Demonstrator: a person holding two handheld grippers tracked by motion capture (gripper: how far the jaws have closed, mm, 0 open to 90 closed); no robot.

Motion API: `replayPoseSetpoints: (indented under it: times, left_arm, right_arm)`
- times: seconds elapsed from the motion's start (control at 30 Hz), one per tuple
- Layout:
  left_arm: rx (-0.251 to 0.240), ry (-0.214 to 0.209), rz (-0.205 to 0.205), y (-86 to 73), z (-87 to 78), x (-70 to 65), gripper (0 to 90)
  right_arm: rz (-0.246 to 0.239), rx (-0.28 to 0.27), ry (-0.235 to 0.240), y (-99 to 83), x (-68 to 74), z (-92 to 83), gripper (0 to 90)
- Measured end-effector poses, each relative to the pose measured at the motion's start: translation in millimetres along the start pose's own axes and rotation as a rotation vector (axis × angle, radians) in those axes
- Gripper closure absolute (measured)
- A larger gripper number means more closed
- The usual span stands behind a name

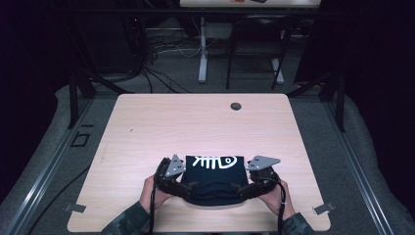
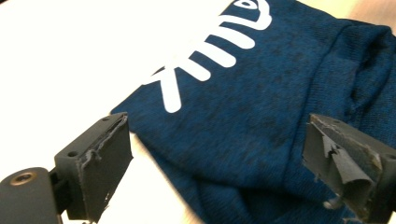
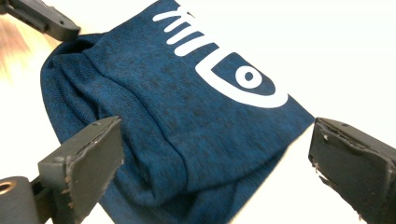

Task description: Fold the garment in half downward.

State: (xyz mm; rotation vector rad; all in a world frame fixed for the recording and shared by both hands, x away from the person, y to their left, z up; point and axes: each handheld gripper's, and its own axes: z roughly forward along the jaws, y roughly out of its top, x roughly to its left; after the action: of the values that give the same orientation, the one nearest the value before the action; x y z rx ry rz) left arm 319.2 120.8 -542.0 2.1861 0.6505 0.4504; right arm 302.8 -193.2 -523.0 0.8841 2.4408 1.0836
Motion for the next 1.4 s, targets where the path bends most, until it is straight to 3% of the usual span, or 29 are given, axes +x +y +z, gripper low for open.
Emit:
replayPoseSetpoints:
  times: [0.2,0.4,0.87,1.03,1.13,1.27,1.4]
  left_arm:
    - [-0.006,0.037,-0.030,-7.6,-12.8,11.0,6.3]
    - [0.008,0.077,-0.066,-19.3,-19.2,23.0,4.7]
    - [0.089,0.144,-0.118,-49.0,-17.2,48.4,1.5]
    - [0.119,0.128,-0.158,-57.3,-10.8,56.6,0.3]
    - [0.146,0.121,-0.162,-60.2,-6.8,60.2,0.3]
    - [0.176,0.113,-0.170,-64.2,-2.7,63.3,0.3]
    - [0.167,0.104,-0.185,-66.3,-0.8,66.2,0.1]
  right_arm:
    - [0.036,-0.028,-0.048,-8.8,-5.6,-19.0,3.3]
    - [0.072,-0.015,-0.103,-24.8,-15.3,-32.0,4.1]
    - [0.176,0.045,-0.163,-61.4,-34.6,-34.9,4.5]
    - [0.224,0.077,-0.176,-78.6,-45.3,-28.7,4.7]
    - [0.252,0.092,-0.187,-87.8,-49.3,-22.3,4.7]
    - [0.264,0.111,-0.191,-96.4,-52.2,-12.5,3.2]
    - [0.256,0.104,-0.198,-97.3,-53.6,-12.2,2.9]
